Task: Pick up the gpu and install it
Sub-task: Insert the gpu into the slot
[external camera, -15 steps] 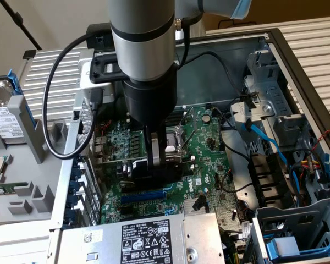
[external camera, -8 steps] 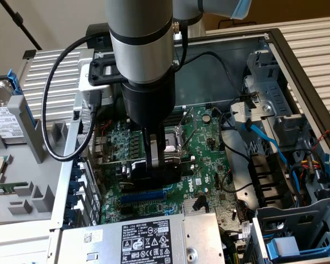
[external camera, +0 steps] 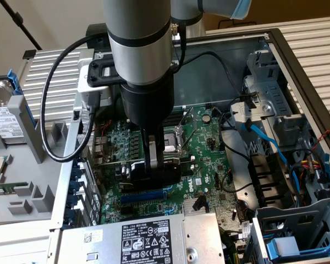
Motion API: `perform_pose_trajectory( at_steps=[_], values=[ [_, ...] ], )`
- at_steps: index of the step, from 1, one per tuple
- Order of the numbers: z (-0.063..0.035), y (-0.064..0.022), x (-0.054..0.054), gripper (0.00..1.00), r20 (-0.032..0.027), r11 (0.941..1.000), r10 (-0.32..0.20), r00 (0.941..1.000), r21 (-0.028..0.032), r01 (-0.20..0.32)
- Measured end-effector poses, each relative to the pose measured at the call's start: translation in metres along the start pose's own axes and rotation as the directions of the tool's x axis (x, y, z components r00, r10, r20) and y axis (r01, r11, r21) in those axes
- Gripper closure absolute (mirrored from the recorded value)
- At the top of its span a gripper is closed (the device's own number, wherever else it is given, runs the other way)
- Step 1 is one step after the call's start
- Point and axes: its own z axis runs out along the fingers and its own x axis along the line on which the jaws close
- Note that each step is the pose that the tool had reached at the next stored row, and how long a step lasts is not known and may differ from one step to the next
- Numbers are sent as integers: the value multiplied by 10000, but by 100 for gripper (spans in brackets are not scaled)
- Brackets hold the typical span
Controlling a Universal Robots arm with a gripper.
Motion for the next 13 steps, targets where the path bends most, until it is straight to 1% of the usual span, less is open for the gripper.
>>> perform_pose_trajectory(
  at_steps=[13],
  values=[
    [33,27,11,73,1,10000,46,10000,4,-46]
  ],
)
